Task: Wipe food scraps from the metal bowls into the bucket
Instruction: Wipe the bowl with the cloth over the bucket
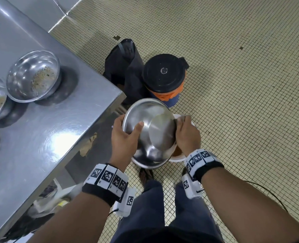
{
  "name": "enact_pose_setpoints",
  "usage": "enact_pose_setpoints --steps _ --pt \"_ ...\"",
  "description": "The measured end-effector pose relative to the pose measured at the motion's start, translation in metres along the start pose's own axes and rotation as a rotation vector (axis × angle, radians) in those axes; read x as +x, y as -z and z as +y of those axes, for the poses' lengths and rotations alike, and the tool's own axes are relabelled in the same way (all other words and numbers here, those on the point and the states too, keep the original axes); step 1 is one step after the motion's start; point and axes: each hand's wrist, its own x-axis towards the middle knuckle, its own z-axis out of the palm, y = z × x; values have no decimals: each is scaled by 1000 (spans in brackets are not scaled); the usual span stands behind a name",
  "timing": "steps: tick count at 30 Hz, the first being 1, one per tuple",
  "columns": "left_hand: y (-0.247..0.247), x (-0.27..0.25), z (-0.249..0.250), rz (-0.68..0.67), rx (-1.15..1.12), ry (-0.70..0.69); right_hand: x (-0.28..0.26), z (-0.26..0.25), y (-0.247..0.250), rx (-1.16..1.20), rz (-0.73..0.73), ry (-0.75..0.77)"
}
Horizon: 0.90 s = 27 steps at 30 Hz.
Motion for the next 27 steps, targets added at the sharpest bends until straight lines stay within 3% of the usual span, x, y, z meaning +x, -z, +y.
enact_pose_setpoints --steps 3,6,10,15,17,20,23,27 --pt "-8 -3 3 -12 28 -38 -6 -44 11 216 111 278" --pt "-15 -6 7 -43 2 -49 -10 -79 12 141 234 509" --pt "-9 -8 7 -72 18 -74 13 -66 13 67 223 402" --pt "-3 -16 -2 -97 38 -99 41 -41 19 2 -32 171" --pt "-5 -16 -1 -95 35 -103 38 -43 16 37 -9 234" --pt "-6 -7 3 -60 10 -114 13 -59 8 92 121 489" --pt "-4 3 7 -25 -48 -93 -9 -57 4 162 142 665" --pt "3 7 7 4 -63 -92 -27 -36 0 243 31 648"
